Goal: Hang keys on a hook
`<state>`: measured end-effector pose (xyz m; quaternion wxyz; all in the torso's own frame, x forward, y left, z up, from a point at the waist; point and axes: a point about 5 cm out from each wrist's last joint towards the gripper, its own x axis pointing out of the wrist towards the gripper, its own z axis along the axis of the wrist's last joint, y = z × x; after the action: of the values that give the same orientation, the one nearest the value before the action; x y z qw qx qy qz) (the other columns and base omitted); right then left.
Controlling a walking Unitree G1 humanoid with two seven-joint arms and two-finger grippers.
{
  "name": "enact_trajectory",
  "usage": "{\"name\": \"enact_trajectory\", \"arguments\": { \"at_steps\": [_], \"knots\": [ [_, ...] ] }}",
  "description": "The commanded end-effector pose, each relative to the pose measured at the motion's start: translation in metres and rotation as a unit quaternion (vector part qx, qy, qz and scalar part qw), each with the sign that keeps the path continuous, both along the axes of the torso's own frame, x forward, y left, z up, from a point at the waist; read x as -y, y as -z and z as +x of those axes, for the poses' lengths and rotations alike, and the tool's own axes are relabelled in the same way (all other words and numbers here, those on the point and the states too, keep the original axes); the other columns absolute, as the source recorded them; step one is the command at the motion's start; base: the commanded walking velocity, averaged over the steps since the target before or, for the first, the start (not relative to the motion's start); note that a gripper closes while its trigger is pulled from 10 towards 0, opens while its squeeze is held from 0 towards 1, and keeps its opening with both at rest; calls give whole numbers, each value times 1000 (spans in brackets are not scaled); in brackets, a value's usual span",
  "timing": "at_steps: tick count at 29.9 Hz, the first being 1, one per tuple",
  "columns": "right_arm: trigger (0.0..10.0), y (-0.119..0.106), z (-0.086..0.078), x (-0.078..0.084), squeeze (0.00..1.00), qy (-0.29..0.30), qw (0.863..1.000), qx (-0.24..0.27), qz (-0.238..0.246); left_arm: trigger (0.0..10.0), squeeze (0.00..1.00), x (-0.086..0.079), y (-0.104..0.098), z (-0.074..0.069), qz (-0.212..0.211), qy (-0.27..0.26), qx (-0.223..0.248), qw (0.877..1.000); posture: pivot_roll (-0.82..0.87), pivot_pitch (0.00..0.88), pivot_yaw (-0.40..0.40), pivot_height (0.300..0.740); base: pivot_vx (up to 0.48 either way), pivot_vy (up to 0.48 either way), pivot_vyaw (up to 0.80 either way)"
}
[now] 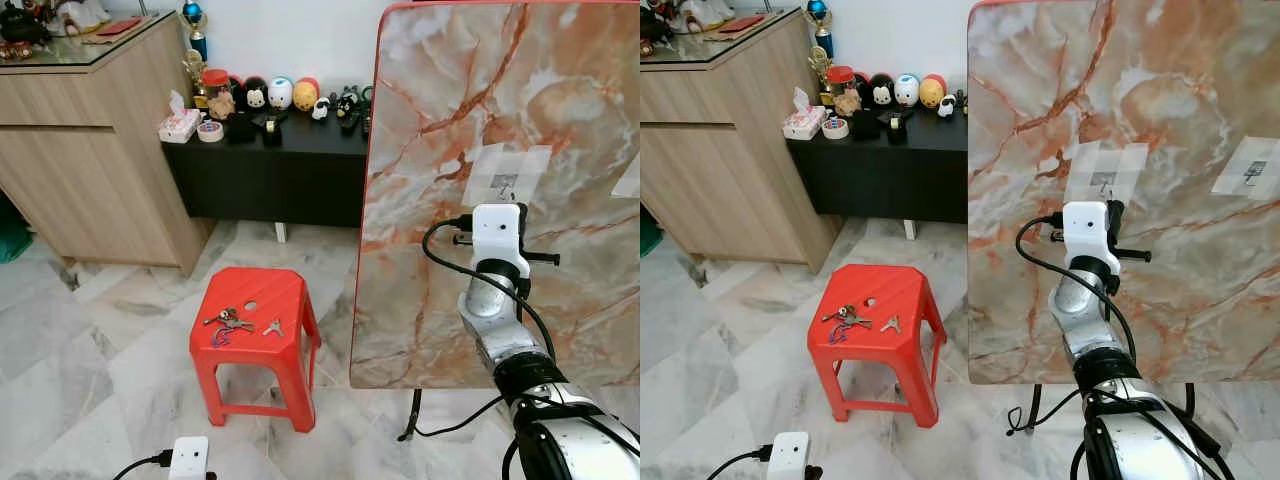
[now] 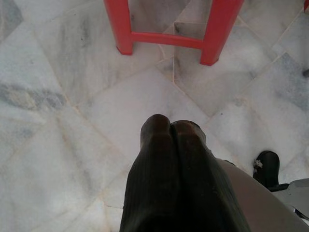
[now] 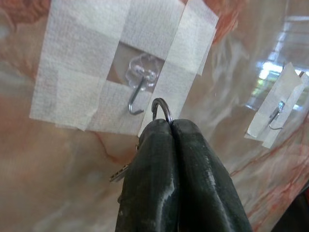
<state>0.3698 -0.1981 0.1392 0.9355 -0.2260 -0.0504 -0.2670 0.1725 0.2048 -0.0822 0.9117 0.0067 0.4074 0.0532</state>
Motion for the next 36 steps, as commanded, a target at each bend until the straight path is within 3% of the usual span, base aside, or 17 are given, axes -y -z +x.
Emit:
{"name": "enact_trajectory", "arguments": {
  "at_steps": [1,17,25,36],
  "knots": [
    [10000,-7,4,0,0,-1,1000,5,2,10000,0,-2,1,-2,1,0,-10,1000,-3,17,2,740,0,0,0],
    [10000,-16,10,-2,0,-16,1000,6,-8,10000,0,-1,1,-2,1,2,-10,1000,7,10,1,740,0,0,0],
    [10000,-11,9,-8,0,-28,998,-5,-51,10000,0,1,2,-3,-1,1,-11,1000,9,10,-1,740,0,0,0],
    [10000,-8,9,-7,0,-19,998,-21,-58,10000,0,1,2,-2,-3,2,-7,1000,9,5,-2,740,0,0,0]
  ]
}}
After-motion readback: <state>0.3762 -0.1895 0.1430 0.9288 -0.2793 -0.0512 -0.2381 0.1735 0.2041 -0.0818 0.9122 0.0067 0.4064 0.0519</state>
